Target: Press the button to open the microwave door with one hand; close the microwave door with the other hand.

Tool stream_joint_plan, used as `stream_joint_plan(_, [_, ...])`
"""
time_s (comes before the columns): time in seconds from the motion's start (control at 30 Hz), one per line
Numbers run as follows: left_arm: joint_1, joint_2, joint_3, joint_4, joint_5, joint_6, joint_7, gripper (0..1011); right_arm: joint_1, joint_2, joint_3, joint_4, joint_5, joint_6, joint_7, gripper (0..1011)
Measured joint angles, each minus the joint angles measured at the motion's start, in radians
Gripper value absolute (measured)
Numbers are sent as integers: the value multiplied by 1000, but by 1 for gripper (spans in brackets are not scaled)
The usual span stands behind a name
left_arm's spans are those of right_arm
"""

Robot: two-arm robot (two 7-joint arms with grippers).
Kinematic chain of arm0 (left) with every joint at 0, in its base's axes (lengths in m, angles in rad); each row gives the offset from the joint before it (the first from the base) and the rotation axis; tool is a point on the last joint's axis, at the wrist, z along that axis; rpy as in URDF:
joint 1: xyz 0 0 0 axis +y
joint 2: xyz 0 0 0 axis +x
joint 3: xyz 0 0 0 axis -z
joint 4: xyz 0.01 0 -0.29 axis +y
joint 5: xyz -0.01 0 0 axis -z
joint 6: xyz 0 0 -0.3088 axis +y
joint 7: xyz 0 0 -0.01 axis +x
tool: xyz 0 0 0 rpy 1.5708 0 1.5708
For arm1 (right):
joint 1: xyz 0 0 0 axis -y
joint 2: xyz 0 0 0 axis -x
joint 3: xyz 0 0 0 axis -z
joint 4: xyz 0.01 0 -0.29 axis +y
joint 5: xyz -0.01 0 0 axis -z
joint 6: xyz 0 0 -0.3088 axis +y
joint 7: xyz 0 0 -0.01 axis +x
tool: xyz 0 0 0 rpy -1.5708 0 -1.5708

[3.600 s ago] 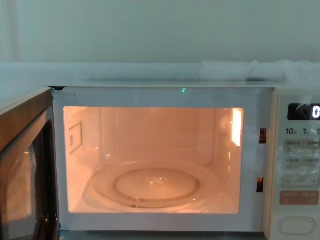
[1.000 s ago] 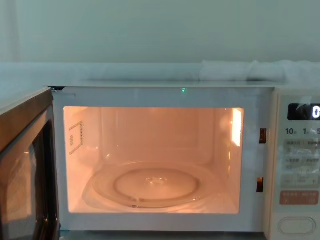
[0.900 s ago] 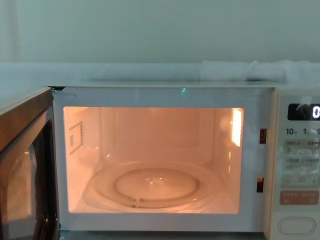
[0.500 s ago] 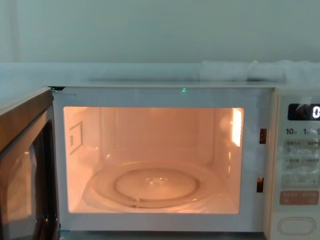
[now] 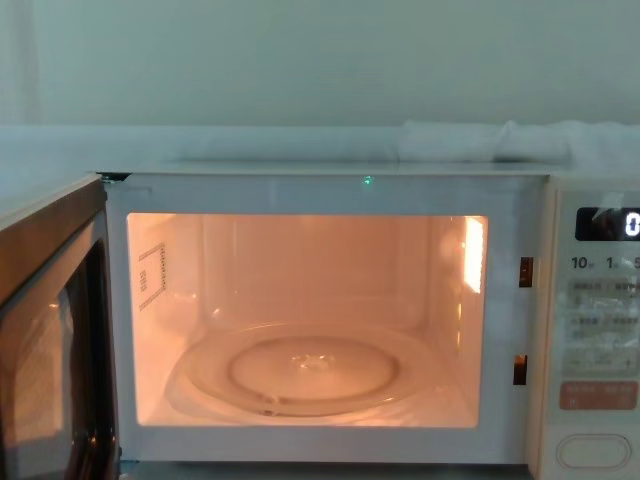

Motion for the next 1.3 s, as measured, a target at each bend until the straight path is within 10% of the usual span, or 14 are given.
stream_joint_plan(0.33, [-1, 140, -51, -46, -186, 24, -248, 0, 0, 0, 0, 0, 0, 0, 0, 1000])
stream_joint_plan(0.6, [-65, 287, 32, -28, -236, 34, -447, 0, 0, 0, 0, 0, 0, 0, 0, 1000])
stream_joint_plan(0.9, [-227, 281, 194, 27, -235, 45, -496, 0, 0, 0, 0, 0, 0, 0, 0, 1000])
stream_joint_plan(1.3, [-300, 247, 296, 46, -181, 108, -381, 0, 0, 0, 0, 0, 0, 0, 0, 1000])
